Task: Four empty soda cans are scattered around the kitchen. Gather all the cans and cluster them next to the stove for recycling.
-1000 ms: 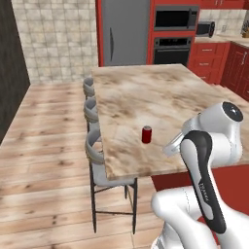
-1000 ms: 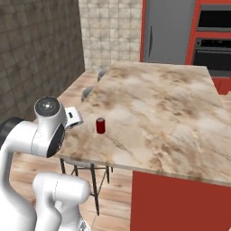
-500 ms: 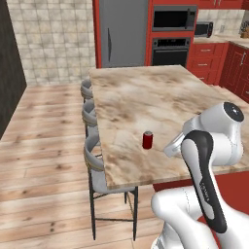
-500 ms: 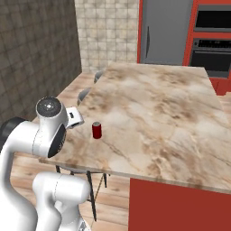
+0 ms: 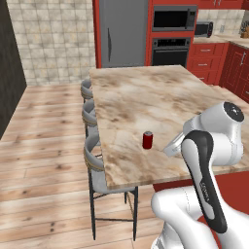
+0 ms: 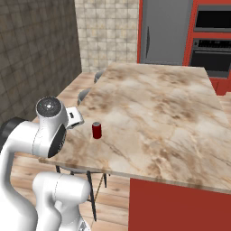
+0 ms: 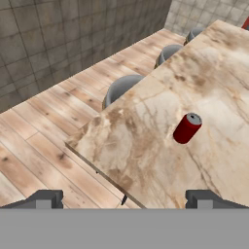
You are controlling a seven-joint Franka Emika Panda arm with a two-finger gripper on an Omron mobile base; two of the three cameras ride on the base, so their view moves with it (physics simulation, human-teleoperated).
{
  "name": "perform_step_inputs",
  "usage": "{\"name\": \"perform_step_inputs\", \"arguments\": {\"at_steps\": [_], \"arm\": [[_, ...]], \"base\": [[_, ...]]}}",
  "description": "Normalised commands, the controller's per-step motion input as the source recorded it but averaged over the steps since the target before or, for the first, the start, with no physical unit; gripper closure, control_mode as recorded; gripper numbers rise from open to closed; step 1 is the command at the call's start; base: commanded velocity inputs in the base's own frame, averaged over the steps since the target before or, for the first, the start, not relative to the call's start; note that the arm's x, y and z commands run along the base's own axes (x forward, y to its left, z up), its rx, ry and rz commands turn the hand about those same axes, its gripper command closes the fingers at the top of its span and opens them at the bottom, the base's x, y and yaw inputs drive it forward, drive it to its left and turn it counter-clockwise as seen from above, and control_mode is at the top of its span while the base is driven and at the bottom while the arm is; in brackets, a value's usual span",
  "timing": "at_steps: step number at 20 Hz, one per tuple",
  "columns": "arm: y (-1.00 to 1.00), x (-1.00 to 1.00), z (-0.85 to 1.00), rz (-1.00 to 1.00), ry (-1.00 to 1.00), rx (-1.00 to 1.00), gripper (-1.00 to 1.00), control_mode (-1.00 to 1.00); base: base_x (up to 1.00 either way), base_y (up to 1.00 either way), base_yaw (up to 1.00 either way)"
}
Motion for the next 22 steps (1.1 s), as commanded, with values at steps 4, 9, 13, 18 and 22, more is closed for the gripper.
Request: {"name": "perform_step_inputs", "arguments": {"at_steps": [4,9,13,18,22], "arm": [[-0.01,0.0,0.0,-0.05,0.0,0.0,-1.0,-1.0],[-0.02,0.0,0.08,-0.15,0.0,-0.01,-1.0,-1.0],[-0.1,0.02,0.26,-0.15,0.0,0.0,-1.0,-1.0],[-0.16,0.22,0.13,-0.12,0.02,0.01,-1.0,-1.0],[-0.1,0.22,-0.01,-0.09,0.08,0.0,-1.0,-1.0]], "base": [[0.0,0.0,0.0],[0.0,0.0,0.0],[0.0,0.0,0.0],[0.0,0.0,0.0],[0.0,0.0,0.0]]}}
